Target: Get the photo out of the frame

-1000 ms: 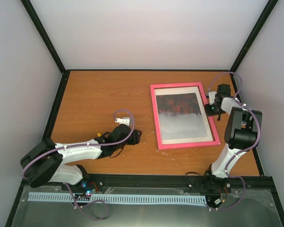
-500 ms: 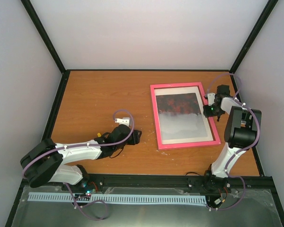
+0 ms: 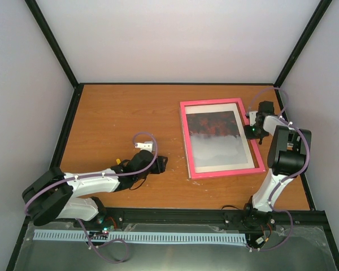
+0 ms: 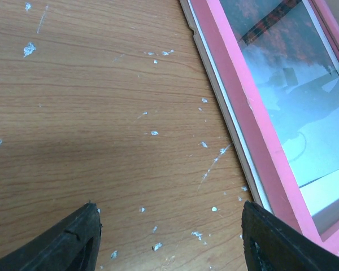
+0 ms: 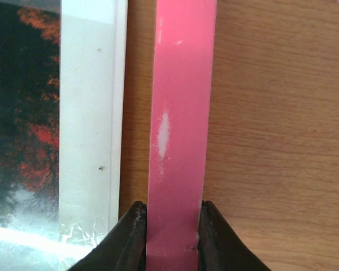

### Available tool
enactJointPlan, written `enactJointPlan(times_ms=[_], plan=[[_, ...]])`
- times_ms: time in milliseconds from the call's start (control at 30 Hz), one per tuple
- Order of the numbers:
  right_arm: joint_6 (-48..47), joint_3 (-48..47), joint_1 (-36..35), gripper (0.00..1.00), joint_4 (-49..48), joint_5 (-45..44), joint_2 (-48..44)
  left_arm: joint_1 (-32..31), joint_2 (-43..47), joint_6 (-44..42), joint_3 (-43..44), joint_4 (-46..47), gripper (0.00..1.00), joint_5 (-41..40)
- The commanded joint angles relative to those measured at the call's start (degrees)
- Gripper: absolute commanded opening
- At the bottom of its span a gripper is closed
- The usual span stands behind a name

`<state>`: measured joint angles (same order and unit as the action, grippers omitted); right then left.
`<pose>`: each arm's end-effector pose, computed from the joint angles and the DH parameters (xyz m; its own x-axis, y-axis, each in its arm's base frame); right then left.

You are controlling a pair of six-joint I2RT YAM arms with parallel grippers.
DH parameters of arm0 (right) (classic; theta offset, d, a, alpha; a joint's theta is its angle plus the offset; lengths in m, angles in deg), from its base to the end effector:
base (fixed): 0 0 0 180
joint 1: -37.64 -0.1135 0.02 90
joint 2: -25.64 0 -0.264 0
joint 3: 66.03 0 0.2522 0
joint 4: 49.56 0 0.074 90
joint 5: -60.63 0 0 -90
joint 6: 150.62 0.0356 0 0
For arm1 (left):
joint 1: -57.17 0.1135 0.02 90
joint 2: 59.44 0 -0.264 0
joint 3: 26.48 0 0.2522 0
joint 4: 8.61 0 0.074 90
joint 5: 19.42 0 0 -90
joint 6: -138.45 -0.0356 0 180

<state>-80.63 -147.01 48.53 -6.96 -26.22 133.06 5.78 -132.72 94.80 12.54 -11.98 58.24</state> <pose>0.3579 -0.0669 0.1508 -0.9196 -0.1710 -0.3537 -0.1547 0.9852 -0.0742 0.1549 -0.1817 0.1579 -0.7389 -0.2075 -0.6411 0.1783 0.8573 -0.4830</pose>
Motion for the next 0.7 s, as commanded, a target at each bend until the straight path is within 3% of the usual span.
enactJointPlan(times_ms=[0, 133, 367, 667], plan=[[0.53, 0.12, 0.21, 0.14, -0.43, -0.67, -0.97, -0.23, 0.79, 1.31, 0.35, 0.68, 0.68, -1.10], [1.19, 0.80, 0.22, 0.03, 0.63, 0.10, -4.85, -0.28, 1.69, 1.94, -0.26, 0.59, 0.68, -1.61], [2.59, 2.97, -0.27, 0.03, 1.36, -0.12, -12.24, -0.28, 4.24, 5.71, 0.30, -4.15, 0.67, -2.48], [4.62, 1.75, -8.86, 0.03, 3.28, -1.44, -13.56, -0.28, 18.37, 9.53, -3.29, -12.50, 0.67, -4.67]])
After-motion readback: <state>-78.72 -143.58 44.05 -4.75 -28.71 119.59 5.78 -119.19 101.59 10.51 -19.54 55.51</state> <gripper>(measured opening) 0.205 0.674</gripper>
